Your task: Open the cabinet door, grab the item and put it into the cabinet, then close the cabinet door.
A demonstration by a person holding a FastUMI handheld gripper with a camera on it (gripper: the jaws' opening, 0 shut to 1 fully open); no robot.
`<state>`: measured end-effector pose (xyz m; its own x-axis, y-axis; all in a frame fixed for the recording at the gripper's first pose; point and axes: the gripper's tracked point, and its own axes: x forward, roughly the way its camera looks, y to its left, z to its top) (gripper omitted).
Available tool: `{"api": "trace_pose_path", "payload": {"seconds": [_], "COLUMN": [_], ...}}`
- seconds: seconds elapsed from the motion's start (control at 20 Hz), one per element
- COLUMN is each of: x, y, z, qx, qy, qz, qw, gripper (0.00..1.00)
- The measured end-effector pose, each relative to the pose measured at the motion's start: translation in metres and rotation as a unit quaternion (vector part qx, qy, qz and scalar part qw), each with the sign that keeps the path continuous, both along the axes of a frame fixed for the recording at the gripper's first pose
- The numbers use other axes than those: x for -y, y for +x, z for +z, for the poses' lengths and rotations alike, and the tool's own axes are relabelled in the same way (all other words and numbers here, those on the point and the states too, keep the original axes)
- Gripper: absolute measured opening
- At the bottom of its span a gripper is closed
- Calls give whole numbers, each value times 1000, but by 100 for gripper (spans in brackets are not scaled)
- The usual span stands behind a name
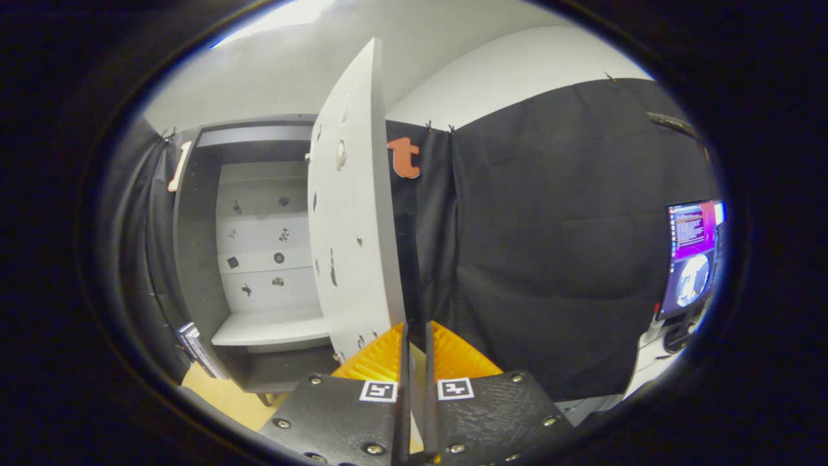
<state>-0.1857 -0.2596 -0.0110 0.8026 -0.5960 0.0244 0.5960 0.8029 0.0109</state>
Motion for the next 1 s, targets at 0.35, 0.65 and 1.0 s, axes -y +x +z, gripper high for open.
{"api": "trace_pose_path", "payload": {"seconds": [0.35,0.65,1.0], "x": [-78,-148,-179], "y": [36,74,105], "z": [-4,-41,-109], "qx": [-6,-43,-87], "qy": [-18,-6,0], "qz": [83,156,166], "qw": [996,987,982], "gripper": [8,8,80]}}
